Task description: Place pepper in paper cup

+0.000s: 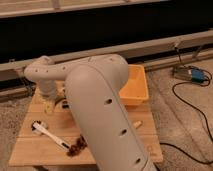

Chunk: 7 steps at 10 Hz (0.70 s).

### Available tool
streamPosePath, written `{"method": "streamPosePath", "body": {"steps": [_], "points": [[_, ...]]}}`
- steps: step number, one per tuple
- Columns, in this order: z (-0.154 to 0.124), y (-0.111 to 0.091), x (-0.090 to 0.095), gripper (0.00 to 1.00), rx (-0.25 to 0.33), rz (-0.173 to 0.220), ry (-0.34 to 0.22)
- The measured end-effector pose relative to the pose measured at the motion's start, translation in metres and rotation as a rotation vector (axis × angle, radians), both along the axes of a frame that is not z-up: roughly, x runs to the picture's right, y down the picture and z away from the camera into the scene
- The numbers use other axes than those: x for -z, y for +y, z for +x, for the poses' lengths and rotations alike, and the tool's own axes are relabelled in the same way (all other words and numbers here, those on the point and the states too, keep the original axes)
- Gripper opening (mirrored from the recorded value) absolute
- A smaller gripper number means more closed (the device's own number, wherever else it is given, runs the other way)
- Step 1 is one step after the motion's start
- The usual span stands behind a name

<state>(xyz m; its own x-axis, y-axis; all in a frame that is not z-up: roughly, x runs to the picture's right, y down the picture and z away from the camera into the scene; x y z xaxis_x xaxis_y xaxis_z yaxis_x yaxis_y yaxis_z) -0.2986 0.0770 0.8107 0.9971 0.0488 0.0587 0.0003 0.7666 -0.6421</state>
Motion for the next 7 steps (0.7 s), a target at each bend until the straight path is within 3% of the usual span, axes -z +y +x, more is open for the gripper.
{"method": "streamPosePath", "body": {"steps": [7], "points": [[-0.018,0.004,-0.035,0.8,0.073,-0.014,-0.045]]}}
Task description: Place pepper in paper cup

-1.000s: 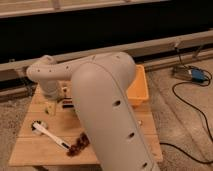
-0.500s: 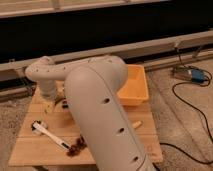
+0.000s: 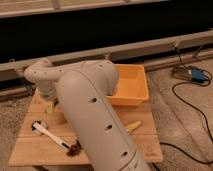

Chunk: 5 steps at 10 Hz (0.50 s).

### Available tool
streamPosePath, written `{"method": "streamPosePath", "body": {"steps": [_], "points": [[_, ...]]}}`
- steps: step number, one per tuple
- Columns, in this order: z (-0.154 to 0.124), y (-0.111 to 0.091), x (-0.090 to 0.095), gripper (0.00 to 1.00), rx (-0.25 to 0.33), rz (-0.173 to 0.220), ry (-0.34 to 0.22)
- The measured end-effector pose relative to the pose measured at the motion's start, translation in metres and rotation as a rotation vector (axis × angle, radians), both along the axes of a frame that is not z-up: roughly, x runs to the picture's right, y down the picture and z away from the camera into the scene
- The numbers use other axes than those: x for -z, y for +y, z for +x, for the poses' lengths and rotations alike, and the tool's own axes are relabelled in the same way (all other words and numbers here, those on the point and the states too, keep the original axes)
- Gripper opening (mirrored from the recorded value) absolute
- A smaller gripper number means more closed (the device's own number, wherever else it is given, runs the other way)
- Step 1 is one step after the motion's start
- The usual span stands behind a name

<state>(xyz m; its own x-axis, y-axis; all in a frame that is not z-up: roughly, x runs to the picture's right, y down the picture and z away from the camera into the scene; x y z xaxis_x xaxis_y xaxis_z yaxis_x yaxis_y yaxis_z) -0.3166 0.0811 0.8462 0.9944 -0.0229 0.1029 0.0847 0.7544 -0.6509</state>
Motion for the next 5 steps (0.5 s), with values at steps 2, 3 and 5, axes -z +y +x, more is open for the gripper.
{"method": "streamPosePath", "body": {"steps": [2,3,5], "points": [[0.0021,-0.0025,-0.0044,0.8,0.016,0.002,-0.035],[-0.001,-0.0049,-0.0055,0.8,0.024,0.007,-0.074],[-0.007,-0.0073,-0.0091,0.8,0.032,0.005,-0.123]]}}
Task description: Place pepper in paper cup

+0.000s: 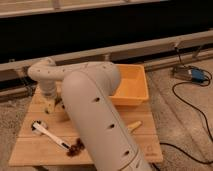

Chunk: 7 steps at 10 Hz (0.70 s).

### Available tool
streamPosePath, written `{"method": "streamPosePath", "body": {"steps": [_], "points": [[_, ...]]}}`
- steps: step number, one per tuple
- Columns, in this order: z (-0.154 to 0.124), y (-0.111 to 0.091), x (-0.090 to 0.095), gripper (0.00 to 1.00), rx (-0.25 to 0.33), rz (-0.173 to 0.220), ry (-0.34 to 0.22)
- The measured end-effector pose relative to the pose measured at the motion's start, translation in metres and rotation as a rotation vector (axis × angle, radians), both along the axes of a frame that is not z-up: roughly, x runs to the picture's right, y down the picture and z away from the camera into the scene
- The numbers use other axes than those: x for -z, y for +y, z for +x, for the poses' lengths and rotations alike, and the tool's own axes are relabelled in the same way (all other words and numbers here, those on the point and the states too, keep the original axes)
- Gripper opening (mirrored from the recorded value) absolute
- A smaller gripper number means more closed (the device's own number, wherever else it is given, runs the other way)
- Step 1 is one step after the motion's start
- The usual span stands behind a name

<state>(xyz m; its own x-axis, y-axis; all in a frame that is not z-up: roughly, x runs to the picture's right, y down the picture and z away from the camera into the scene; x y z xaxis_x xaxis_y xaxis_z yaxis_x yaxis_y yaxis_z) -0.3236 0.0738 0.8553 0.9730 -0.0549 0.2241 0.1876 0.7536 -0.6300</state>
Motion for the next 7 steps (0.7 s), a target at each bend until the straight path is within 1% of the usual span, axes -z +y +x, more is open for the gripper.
{"method": "streamPosePath", "body": {"steps": [3,5,7], "points": [[-0.008,0.006,-0.01,0.8,0.012,-0.016,-0.041],[-0.007,0.014,-0.022,0.8,0.011,-0.026,-0.041],[-0.009,0.024,-0.032,0.8,0.013,-0.026,-0.037]]}}
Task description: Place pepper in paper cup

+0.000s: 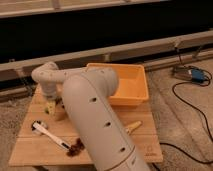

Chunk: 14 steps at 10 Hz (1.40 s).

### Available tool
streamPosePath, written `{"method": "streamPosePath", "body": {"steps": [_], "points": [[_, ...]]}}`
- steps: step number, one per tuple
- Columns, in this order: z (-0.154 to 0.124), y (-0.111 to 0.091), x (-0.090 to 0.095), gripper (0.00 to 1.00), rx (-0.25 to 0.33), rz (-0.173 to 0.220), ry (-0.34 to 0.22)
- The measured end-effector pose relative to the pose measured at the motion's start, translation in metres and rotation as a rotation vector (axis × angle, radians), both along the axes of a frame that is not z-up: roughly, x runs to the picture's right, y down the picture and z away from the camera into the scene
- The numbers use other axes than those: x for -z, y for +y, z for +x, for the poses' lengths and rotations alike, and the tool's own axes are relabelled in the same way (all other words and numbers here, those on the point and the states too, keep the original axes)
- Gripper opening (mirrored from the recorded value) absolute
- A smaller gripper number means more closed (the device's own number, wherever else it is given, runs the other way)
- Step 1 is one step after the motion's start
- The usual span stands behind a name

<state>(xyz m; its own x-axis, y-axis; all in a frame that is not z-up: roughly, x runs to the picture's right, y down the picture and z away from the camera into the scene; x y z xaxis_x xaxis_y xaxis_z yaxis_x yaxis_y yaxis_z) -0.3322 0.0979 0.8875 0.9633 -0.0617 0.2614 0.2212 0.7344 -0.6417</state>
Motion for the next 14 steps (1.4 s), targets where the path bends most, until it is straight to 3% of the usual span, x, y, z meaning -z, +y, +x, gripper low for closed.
{"method": "streamPosePath", "body": {"steps": [6,9,10,14], "points": [[-0.014,0.008,-0.016,0.8,0.016,0.012,-0.003],[-0.015,0.012,-0.024,0.8,0.031,-0.001,0.012],[-0.014,0.013,-0.027,0.77,0.036,-0.004,0.018],[-0.013,0.011,-0.025,0.37,0.045,-0.002,0.025]]}}
